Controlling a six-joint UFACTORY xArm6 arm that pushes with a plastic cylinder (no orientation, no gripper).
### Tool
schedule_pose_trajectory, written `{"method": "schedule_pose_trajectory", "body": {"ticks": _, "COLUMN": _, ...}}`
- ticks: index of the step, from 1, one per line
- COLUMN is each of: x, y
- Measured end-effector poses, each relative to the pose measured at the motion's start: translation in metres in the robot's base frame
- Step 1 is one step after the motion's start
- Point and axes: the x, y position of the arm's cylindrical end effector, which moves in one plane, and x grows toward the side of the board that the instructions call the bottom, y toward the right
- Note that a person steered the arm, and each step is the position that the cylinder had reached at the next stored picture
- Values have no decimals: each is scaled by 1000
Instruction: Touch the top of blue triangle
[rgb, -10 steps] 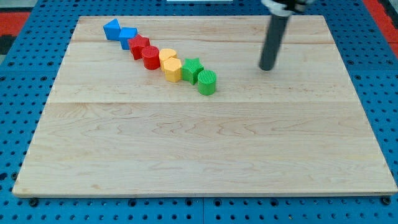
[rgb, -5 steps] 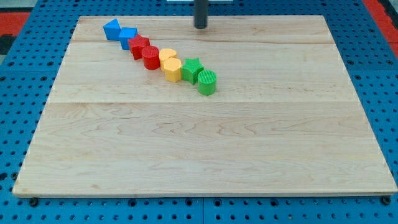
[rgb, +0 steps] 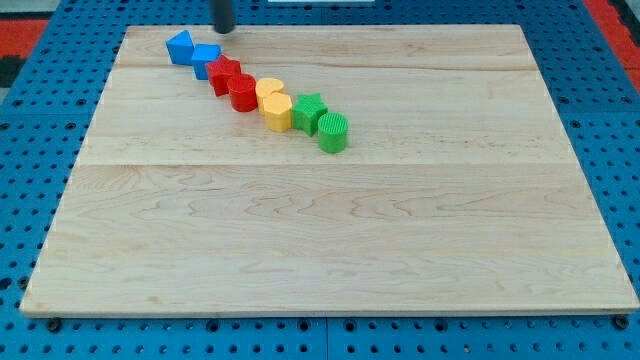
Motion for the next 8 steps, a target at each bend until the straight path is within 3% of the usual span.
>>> {"method": "schedule_pose_trajectory", "body": {"ticks": 2, "x": 0, "y": -54}}
{"method": "schedule_pose_trajectory", "body": {"ticks": 5, "x": 13, "y": -11}}
{"method": "schedule_pose_trajectory", "body": {"ticks": 8, "x": 12, "y": -63}}
